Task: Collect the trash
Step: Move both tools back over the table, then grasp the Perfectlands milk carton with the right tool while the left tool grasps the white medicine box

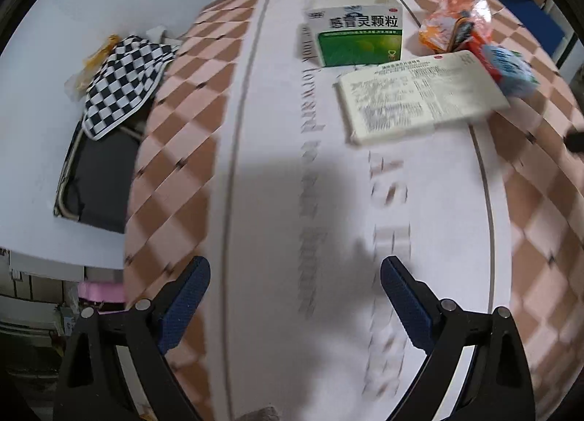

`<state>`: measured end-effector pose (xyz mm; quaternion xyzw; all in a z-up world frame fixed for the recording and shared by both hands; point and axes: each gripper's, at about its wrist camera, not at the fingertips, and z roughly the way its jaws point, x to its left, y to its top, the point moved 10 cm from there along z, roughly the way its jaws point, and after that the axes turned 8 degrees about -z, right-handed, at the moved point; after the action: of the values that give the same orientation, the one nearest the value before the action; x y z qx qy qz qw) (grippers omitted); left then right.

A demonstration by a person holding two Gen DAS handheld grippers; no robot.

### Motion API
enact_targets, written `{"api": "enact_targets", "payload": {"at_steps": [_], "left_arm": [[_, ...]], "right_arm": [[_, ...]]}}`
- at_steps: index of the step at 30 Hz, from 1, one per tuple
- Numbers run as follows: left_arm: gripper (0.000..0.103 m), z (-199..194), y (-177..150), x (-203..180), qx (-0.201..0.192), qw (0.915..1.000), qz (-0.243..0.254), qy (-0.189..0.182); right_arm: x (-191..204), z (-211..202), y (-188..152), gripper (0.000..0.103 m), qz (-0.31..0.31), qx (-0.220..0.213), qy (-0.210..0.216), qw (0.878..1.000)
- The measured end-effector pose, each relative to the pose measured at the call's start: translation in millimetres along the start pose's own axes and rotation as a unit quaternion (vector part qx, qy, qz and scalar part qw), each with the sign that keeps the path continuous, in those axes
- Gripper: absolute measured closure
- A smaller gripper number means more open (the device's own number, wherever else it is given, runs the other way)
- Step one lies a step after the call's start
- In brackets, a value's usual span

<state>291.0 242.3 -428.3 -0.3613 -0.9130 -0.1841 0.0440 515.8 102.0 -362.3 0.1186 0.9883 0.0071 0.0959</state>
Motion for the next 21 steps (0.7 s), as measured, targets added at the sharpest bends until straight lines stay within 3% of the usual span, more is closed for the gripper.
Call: {"api": "enact_targets", "payload": {"at_steps": [4,7,8,10,13,17,21], "left_arm": [[0.007,18.3,21.1,-15.5,0.01,0.9999,0.006,-0.004],[0.007,24.3,29.8,-24.3,0.014,0.9996,0.025,-0.003],[0.007,24.4,31.8,-26.1,0.014,0.9993,0.034,-0.001],[0.007,20.6,38.5,-31.7,0.01,0.9981,0.061,-0.002],[0.007,5.9,53.3,-45.8,-0.018,0.9905,0.136,-0.008],[0.007,-13.9,73.6,-80.5,-0.059,0.959,0.276,-0.032],[0.007,-16.5,78.5,-119.9,-0.059,0.9098,0.407,-0.054]], "right_arm": [[-20.8,36.9,54.9,0.002,-0.115,0.028,-0.03,0.993],[-20.4,57.7,73.1,0.002,-0.162,0.046,-0.027,0.985],[-19.0,65.7,77.5,0.006,-0.175,0.051,-0.02,0.983],[-16.5,76.5,79.1,0.026,-0.179,0.06,0.002,0.982],[-23.3,78.4,76.9,0.032,-0.151,0.053,0.029,0.987],[-49.7,81.7,38.6,0.034,-0.042,0.083,0.079,0.993],[-84.3,81.8,-3.8,0.034,0.067,0.09,0.096,0.989]]}}
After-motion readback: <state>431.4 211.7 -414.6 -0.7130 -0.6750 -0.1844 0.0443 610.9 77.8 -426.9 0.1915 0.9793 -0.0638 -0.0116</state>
